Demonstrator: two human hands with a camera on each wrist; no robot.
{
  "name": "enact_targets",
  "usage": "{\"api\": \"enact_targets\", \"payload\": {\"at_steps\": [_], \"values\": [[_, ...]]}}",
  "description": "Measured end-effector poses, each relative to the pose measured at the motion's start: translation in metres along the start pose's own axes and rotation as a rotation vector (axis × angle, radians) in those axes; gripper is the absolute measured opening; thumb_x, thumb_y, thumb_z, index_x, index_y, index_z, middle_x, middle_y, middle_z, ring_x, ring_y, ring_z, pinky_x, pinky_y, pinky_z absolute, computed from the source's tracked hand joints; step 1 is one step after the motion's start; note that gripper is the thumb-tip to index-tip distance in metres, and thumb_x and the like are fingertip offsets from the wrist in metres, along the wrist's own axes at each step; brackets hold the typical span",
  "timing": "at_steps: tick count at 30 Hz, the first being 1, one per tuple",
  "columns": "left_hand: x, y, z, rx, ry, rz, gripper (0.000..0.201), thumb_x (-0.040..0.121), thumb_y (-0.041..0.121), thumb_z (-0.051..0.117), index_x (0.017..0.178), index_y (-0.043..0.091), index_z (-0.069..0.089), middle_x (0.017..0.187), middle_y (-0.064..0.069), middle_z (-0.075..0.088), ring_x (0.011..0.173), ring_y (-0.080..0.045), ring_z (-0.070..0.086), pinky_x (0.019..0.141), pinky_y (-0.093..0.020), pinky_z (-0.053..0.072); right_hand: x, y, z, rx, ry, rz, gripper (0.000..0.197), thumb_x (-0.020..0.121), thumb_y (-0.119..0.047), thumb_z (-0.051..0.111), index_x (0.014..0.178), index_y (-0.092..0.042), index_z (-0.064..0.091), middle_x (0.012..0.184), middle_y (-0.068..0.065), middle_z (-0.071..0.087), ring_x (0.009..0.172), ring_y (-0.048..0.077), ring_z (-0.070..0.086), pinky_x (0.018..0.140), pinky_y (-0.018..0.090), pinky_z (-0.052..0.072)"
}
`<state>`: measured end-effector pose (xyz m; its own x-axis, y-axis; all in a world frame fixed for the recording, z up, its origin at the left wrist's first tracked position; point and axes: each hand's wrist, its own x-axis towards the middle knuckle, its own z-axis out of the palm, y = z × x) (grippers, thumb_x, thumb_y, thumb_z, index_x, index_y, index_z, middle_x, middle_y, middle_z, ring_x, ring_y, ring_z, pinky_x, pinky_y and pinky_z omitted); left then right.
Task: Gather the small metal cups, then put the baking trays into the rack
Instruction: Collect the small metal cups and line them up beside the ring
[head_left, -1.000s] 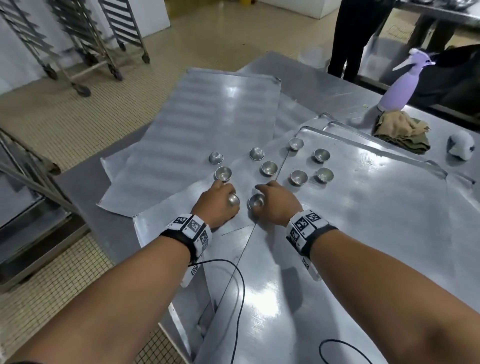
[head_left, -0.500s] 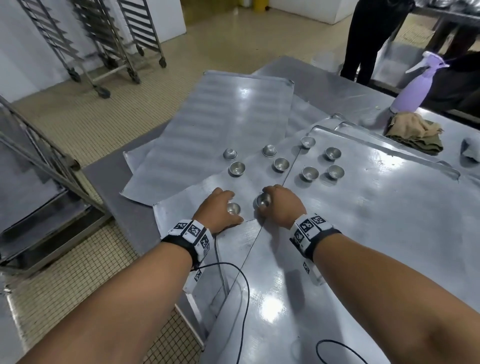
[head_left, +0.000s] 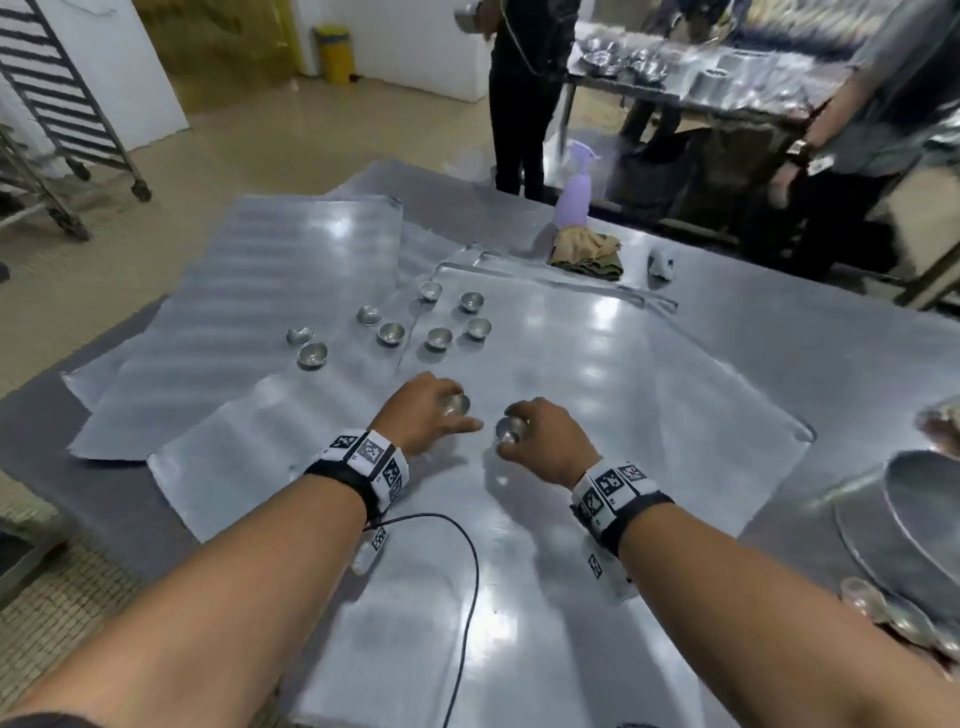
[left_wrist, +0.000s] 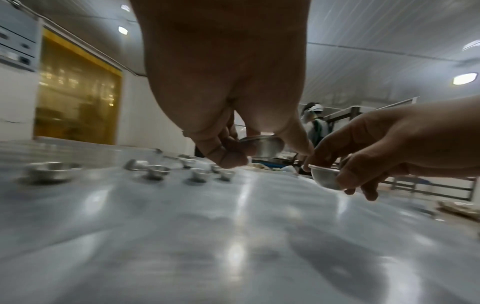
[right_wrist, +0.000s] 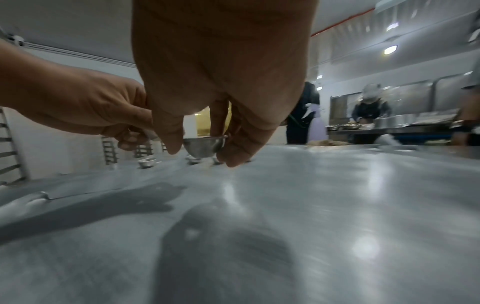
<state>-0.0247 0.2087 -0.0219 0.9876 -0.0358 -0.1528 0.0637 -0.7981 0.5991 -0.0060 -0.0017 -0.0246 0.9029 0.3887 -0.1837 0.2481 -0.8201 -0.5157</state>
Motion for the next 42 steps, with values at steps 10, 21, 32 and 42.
{"api": "enact_targets", "payload": {"at_steps": [10, 21, 32, 42], "values": [[-0.045, 0.179, 0.153, -0.016, -0.172, 0.213, 0.063, 0.073, 0.043, 0.085, 0.127, 0.019, 0.063, 0.123, -0.001, 0.062, 0.113, -0.022, 0.059, 0.095, -0.034, 0.048, -0.198, 0.157, -0.066, 0.090, 0.155, 0.310, 0.044, 0.083, -0.028, 0.071, 0.123, -0.012, 0.065, 0.119, 0.009, 0.060, 0.114, 0.024, 0.055, 0.094, 0.035, 0.046], [-0.124, 0.282, 0.315, 0.166, -0.394, 0.349, 0.062, 0.073, 0.040, 0.081, 0.130, 0.026, 0.059, 0.126, -0.003, 0.059, 0.117, -0.023, 0.057, 0.097, -0.033, 0.046, -0.364, 0.289, -0.032, 0.141, 0.195, 0.514, 0.061, 0.075, -0.036, 0.073, 0.132, -0.023, 0.058, 0.132, 0.005, 0.053, 0.122, 0.026, 0.054, 0.099, 0.032, 0.043], [-0.156, 0.299, 0.372, 0.133, -0.400, 0.297, 0.078, 0.080, 0.041, 0.079, 0.147, 0.022, 0.045, 0.136, -0.007, 0.052, 0.126, -0.024, 0.051, 0.102, -0.030, 0.040, -0.410, 0.326, -0.013, 0.223, 0.261, 0.514, 0.073, 0.082, -0.029, 0.070, 0.148, -0.022, 0.042, 0.144, 0.004, 0.043, 0.129, 0.023, 0.050, 0.105, 0.029, 0.040], [-0.153, 0.299, 0.375, 0.108, -0.303, 0.298, 0.028, 0.079, 0.051, 0.072, 0.095, 0.029, 0.066, 0.096, 0.006, 0.061, 0.086, -0.013, 0.059, 0.080, -0.034, 0.052, -0.398, 0.337, -0.013, 0.139, 0.293, 0.480, 0.048, 0.089, -0.027, 0.062, 0.136, -0.021, 0.054, 0.135, 0.002, 0.055, 0.120, 0.023, 0.054, 0.099, 0.031, 0.040]]}}
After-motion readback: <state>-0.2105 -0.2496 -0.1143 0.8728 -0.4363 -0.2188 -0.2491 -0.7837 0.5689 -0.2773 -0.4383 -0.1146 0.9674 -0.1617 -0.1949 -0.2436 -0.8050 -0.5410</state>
